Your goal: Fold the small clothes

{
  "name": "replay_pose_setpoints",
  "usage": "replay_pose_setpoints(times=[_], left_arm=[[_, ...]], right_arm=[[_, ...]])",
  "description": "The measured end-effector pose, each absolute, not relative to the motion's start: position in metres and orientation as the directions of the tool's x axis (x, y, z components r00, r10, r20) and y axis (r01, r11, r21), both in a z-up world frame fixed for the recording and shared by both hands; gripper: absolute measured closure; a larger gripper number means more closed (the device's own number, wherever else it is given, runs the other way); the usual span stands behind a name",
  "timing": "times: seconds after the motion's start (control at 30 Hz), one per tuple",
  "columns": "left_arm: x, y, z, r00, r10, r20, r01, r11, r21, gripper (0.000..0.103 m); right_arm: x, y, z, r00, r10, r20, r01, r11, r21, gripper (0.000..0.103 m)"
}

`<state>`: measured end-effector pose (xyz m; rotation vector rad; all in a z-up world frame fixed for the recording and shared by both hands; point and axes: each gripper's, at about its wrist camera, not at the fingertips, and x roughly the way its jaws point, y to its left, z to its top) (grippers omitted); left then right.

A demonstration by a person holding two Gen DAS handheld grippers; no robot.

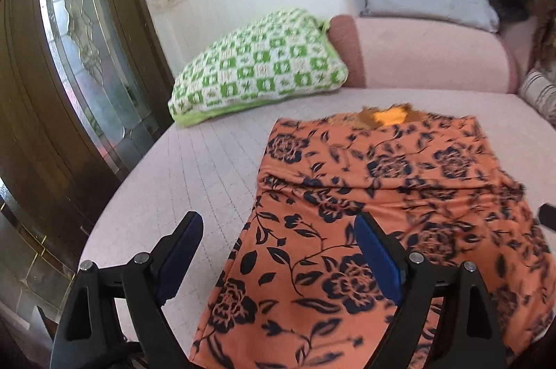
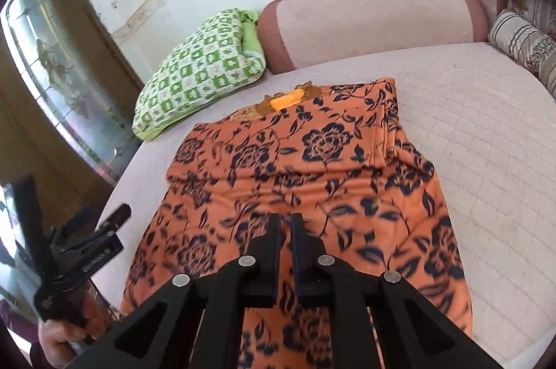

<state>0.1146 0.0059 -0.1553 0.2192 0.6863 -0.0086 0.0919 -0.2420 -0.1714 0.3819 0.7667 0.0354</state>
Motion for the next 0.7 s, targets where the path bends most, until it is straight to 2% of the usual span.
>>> replay_pose_setpoints(times=[0.27, 0.7], left_arm=[[0.084, 0.003, -0.12, 0.81, 0.04, -0.585, 0.084, 0.98, 0.183, 0.014], [0.067, 0.009, -0.114, 0.806, 0.065, -0.589, 0.062, 0.979, 0.193, 0.014]], right_arm=[[0.067, -0.243, -0.165, 0.742, 0.182, -0.646, 0.108, 0.918, 0.382, 0.094], [0.048, -0.251, -0.151, 0.76, 0.195, -0.619, 0.108, 0.903, 0.416, 0.094]])
